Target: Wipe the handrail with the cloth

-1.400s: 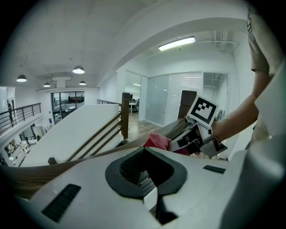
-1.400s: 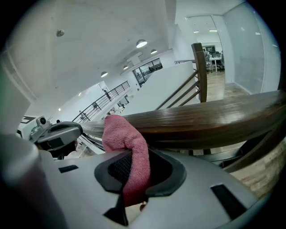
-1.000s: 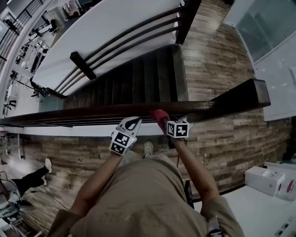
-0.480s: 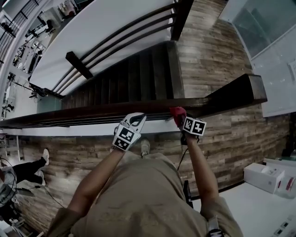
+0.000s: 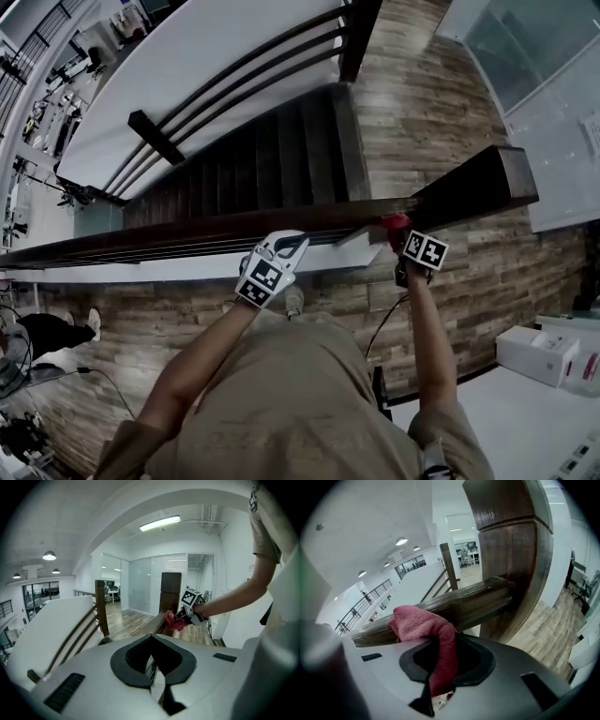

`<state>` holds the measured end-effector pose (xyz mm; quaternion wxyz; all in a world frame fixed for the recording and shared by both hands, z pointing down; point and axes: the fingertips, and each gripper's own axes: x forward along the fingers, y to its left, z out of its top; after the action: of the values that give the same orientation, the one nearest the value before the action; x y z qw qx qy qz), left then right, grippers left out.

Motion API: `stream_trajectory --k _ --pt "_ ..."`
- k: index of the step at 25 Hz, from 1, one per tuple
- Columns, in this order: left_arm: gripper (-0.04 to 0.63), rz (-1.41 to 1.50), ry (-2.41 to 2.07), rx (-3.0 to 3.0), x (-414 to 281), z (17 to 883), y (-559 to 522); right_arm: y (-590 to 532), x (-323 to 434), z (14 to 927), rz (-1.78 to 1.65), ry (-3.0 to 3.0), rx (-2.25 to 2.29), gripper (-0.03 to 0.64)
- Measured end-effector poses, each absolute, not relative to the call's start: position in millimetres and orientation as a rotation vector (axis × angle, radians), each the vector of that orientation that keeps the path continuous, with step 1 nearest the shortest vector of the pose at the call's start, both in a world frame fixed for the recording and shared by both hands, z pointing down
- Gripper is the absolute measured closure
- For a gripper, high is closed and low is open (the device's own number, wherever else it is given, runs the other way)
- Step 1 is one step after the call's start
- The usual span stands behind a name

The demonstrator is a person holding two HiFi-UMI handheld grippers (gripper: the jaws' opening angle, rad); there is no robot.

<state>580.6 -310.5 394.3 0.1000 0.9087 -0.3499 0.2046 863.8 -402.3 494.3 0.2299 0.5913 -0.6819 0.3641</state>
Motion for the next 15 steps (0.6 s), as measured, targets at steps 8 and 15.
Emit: stream_trajectory --k 8,15 --pt "0.58 0.556 -1.112 2.623 556 404 -327 -409 911 482 0.905 -1.826 1.777 0.535" --pt "0.58 0.445 -1.37 2.423 441 381 -285 -359 704 413 0.683 -2.221 1.269 0.535"
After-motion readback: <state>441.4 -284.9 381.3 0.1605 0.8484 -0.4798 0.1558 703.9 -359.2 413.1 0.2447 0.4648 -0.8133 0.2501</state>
